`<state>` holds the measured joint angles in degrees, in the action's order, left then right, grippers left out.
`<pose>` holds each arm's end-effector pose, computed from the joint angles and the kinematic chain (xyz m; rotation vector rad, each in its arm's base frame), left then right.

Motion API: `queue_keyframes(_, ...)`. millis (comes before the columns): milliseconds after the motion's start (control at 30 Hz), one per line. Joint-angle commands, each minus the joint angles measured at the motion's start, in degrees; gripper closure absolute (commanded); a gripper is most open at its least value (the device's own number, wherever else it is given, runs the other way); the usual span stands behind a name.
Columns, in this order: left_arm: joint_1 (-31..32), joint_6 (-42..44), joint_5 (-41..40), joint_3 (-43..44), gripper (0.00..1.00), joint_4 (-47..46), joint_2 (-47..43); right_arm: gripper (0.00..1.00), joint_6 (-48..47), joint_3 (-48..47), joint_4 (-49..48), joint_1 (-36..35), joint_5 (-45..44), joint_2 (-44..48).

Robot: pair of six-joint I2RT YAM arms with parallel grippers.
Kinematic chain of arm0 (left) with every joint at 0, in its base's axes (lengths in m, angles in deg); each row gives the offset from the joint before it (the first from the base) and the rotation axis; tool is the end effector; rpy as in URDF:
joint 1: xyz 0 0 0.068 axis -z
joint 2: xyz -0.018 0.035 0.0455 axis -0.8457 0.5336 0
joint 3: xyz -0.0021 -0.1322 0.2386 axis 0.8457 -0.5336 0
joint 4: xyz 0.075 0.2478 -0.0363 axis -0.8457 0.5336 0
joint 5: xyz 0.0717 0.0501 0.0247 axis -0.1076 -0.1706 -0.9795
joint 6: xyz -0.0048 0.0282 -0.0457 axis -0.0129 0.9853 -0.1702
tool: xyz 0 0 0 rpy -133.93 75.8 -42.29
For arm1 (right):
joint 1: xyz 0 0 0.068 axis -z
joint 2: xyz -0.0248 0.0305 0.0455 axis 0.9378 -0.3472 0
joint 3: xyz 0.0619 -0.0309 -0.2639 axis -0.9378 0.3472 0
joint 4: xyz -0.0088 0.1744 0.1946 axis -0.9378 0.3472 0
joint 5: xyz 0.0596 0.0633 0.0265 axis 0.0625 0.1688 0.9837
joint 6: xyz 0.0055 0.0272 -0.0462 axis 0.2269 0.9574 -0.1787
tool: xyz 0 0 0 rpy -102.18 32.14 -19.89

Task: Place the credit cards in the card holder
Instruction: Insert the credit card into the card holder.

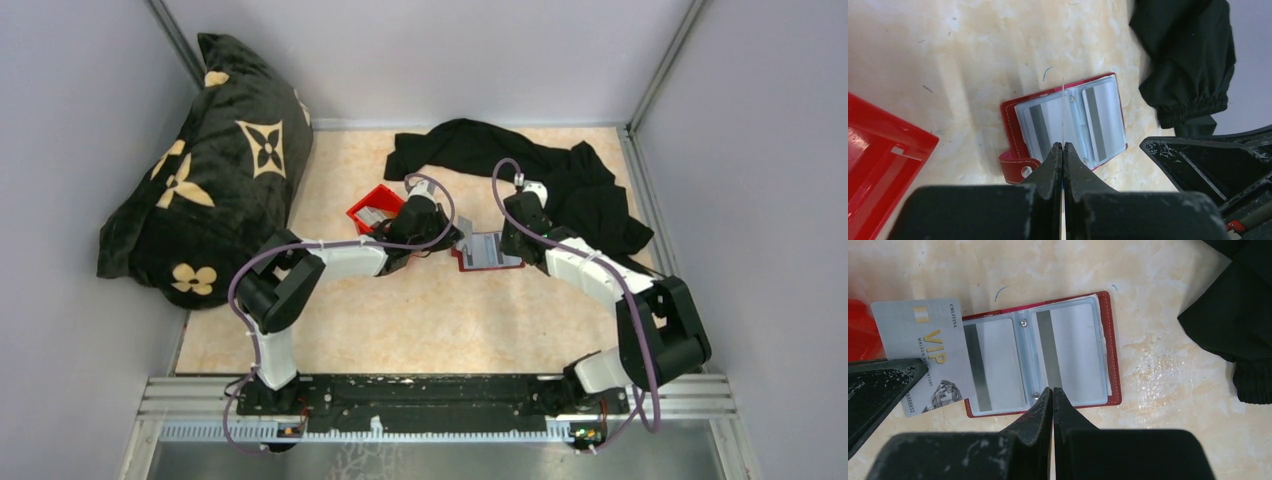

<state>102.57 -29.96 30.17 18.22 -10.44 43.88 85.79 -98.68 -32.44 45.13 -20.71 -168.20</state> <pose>0.2926 -0.2887 0.1734 -0.0605 2.1768 -0.9274 0.2629 0.1108 0.2111 0.1681 2.3667 0.1444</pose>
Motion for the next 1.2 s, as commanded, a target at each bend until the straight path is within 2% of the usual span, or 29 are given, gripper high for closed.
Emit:
queue_keyframes(0, 1.0, -0.3, -5.7, 2.0, 1.00, 6.2, -0.2, 1.00, 0.5, -1.3, -3.0, 0.4, 1.3, -1.3)
queue_keyframes(400, 1.7, 0.9, -9.4, 1.0, 1.00, 10.0, -2.3, 1.00, 0.2, -1.5, -3.6, 0.4, 2.8, -5.1)
queue_keyframes(1167, 1.5, -1.0, -7.9, 0.0, 1.00, 9.4, -2.9, 1.00, -0.4, -1.3, -4.4, 0.6, 2.6, -8.2)
